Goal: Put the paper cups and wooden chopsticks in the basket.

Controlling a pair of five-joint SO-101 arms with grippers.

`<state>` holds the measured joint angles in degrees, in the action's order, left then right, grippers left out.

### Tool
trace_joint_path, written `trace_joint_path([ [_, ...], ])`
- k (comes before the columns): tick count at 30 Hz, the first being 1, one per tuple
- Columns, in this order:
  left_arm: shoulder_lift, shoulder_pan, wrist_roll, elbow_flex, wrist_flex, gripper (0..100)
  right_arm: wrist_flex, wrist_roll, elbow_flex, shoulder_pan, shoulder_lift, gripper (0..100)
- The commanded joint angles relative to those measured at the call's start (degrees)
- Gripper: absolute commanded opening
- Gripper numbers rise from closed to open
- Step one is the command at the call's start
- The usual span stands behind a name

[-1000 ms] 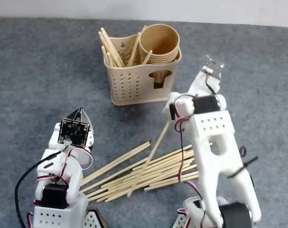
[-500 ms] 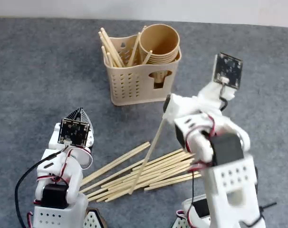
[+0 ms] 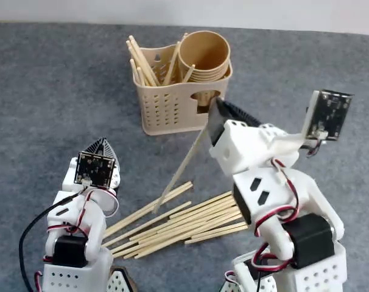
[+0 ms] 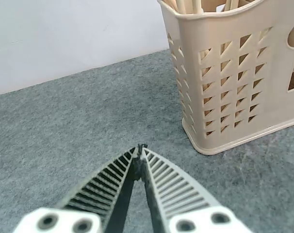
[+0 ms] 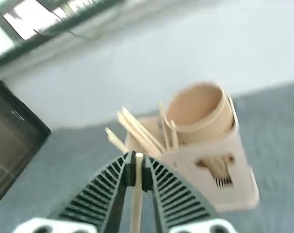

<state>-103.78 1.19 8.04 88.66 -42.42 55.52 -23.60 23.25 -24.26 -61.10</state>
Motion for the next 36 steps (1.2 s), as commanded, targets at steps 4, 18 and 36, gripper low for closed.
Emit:
trace_joint_path([
  [4,-0.3,0.1,0.5,-0.3,1.1,1,-12.5,3.8,-1.5,-0.7,-0.7,0.4],
  [18,-0.3,0.2,0.5,-0.3,1.1,1,-38.5,8.8,4.6,-0.6,-0.6,0.4],
  [36,-0.3,0.2,0.5,-0.3,1.1,1,-69.8,17.7,14.4,-0.4,14.3,0.4],
])
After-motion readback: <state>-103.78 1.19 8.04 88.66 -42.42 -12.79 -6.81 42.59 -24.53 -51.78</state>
